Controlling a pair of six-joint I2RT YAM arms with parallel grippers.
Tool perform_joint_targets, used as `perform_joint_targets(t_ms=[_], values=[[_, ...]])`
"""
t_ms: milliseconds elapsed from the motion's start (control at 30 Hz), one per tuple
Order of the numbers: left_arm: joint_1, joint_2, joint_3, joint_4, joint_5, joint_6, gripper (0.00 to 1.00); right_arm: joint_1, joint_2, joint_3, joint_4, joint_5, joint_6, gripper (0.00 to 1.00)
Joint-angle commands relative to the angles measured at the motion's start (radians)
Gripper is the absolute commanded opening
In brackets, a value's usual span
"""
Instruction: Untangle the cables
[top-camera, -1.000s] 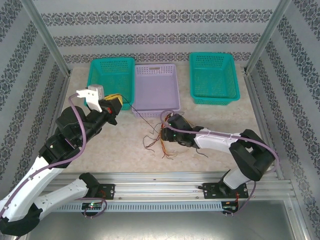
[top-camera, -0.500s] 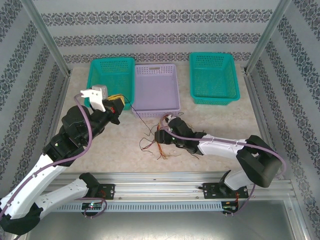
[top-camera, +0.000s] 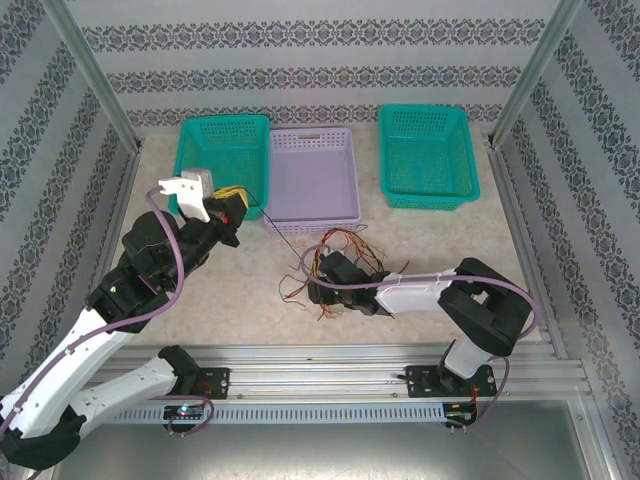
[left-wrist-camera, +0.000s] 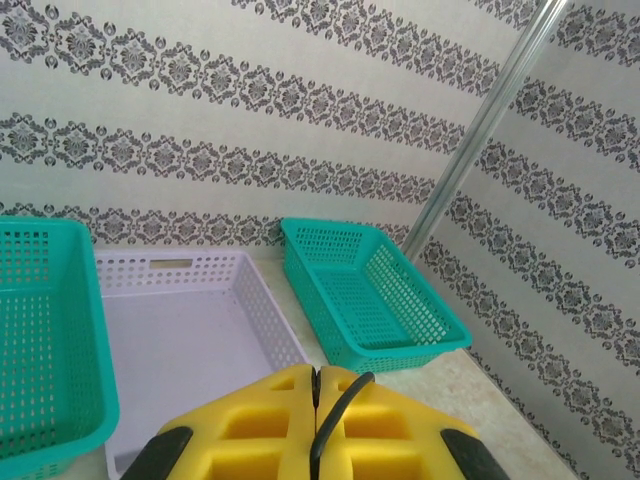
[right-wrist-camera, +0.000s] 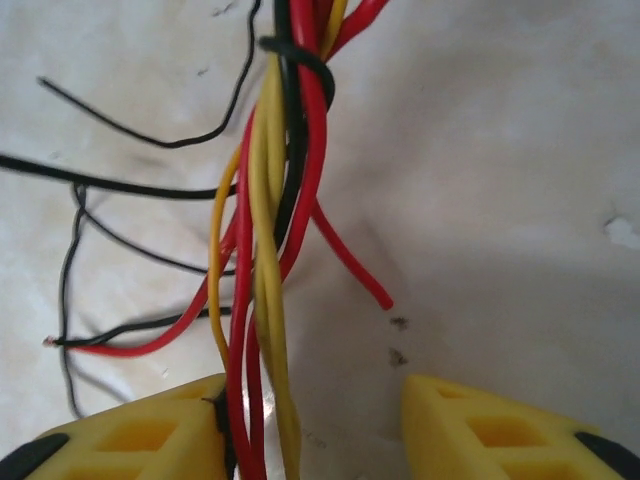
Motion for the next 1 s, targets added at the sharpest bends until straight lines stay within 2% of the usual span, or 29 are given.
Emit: perform_joint_targets(t_ms=[0,33,200,333,567,733,833,967], values=[[0.009,-0.021,0.017,0.071,-0.024,0.010,0.00,0.022,0.060,0.031,-0.005,0.032,0.005,0.39],[0.009,-0.023,0.019,0.071,-0.024,0.011,0.00,0.022,0.062,0.026,0.000,0.043,0.007,0.34],[0.009,-0.032,0.049,0.039,-0.057,0.046,0.00,0.018,0.010,0.008,-0.059,0.133,-0.003,0.00],[0.009,-0.049,0.138,-0.031,-0.139,0.137,0.00,-0.037,-0.093,-0.043,-0.143,0.190,-0.025,0.00],[0.009,-0.046,0.281,-0.090,-0.307,0.330,0.00,-0.275,-0.248,-0.172,-0.184,0.042,-0.077,0.00],[0.009,-0.025,0.352,-0.081,-0.364,0.421,0.00,-0.415,-0.304,-0.186,-0.258,-0.001,-0.100,0.00],[0.009,-0.016,0.400,-0.067,-0.375,0.459,0.00,-0.514,-0.292,-0.203,-0.233,-0.096,-0.046,0.00],[0.009,-0.001,0.454,-0.083,-0.366,0.475,0.00,-0.530,-0.282,-0.170,-0.273,-0.086,-0.047,0.00]])
